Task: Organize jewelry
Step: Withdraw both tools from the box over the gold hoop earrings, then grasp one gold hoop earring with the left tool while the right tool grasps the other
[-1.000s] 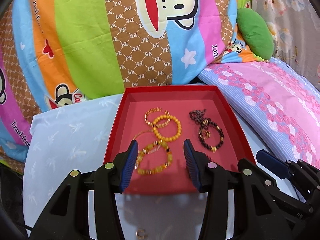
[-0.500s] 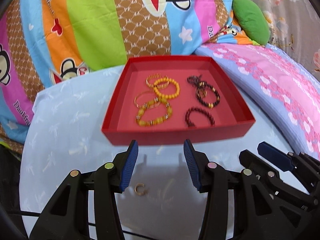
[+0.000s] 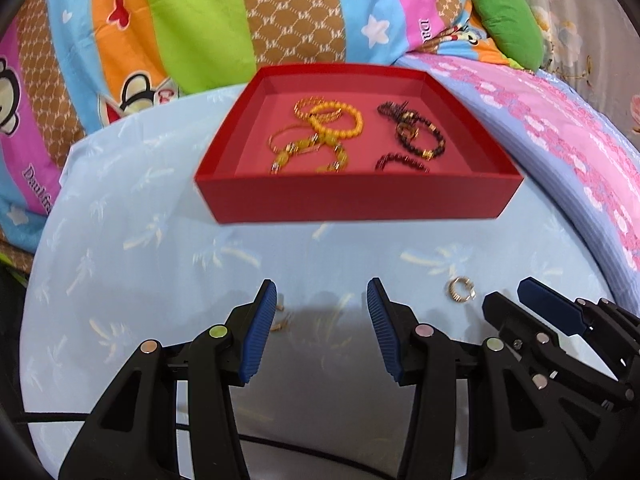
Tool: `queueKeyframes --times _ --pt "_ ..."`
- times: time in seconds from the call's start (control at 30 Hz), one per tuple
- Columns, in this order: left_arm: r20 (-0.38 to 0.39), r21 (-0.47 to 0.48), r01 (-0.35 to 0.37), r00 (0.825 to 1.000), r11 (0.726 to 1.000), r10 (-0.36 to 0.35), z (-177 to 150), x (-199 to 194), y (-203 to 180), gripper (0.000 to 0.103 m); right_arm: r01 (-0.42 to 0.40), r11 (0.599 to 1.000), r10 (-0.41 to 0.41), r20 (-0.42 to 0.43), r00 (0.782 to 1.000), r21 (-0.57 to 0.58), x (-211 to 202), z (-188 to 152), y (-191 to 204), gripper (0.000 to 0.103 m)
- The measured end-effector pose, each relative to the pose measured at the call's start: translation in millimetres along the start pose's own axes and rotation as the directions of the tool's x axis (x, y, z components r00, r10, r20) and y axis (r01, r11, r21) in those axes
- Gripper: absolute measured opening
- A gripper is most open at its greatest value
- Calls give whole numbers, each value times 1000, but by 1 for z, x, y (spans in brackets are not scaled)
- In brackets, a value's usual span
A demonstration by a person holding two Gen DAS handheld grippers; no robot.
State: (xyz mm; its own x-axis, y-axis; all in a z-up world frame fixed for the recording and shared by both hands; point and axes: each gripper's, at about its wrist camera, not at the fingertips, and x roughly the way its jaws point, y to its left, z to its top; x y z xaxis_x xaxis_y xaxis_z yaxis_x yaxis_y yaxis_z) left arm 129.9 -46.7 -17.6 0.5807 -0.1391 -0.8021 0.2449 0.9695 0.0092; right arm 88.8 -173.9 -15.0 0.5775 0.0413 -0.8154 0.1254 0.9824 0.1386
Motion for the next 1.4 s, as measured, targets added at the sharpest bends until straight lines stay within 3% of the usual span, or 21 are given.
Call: queueKeyframes --times 0.83,0.93,1.07,1.4 --pt "-15 -50 0 1000 999 0 -30 -2 43 54 -11 998 10 -10 1000 -59 25 1 21 33" --pt "-16 -57 -1 1000 998 0 -31 -2 46 54 -4 998 3 -6 1000 -64 26 1 23 31" --pt "-15 -52 -4 1000 999 3 -30 0 46 54 7 998 -7 -7 1000 -64 27 2 22 18" --pt "-12 -41 -12 1000 999 11 -18 10 40 54 -5 999 4 -8 1000 -50 25 2 20 17"
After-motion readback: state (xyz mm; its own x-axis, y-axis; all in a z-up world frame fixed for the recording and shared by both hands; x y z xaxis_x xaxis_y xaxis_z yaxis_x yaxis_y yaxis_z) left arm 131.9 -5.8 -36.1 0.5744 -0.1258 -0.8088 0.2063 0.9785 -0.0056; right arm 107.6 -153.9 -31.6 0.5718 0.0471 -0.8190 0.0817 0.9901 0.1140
